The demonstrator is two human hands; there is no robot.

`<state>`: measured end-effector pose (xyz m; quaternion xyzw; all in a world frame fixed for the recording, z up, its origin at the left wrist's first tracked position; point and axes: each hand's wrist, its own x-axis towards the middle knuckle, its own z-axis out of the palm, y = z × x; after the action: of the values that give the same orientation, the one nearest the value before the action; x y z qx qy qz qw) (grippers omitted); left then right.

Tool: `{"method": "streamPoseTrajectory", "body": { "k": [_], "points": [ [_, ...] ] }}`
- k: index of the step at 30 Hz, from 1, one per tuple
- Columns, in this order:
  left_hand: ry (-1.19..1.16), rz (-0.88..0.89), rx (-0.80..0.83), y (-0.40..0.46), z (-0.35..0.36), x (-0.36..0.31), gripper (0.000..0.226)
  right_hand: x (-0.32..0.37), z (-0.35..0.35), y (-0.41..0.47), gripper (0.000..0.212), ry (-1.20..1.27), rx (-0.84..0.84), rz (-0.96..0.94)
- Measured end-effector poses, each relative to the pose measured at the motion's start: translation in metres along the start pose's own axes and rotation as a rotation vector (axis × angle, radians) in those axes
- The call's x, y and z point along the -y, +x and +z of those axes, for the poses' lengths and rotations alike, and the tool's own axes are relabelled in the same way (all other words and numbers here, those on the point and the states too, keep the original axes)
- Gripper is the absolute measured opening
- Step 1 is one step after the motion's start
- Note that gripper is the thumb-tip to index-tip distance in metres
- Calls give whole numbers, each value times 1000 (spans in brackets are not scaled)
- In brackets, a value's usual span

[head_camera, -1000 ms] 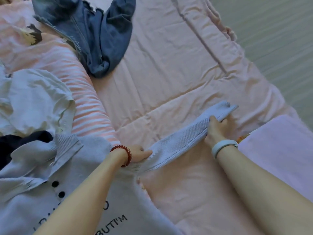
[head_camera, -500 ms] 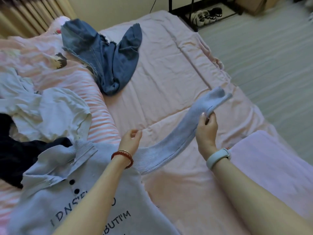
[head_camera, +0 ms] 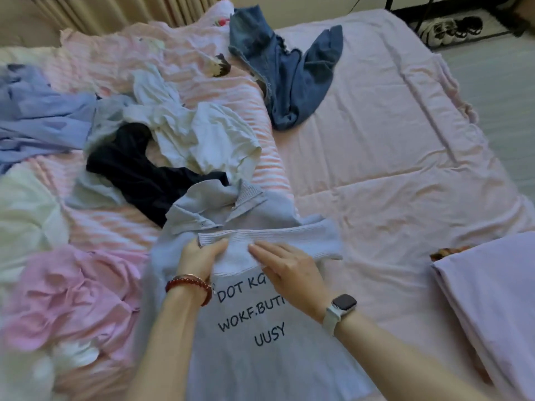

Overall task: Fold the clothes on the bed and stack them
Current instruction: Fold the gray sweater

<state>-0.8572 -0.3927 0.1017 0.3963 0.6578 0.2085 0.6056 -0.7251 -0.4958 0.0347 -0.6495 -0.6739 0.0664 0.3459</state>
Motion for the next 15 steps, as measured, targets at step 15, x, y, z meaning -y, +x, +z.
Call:
{"method": "streamPoseTrajectory", "body": {
  "k": [15],
  "points": [
    [415, 77, -426, 57, -101, 109, 29, -48, 29, -21, 55, -155, 102, 683]
  ]
}}
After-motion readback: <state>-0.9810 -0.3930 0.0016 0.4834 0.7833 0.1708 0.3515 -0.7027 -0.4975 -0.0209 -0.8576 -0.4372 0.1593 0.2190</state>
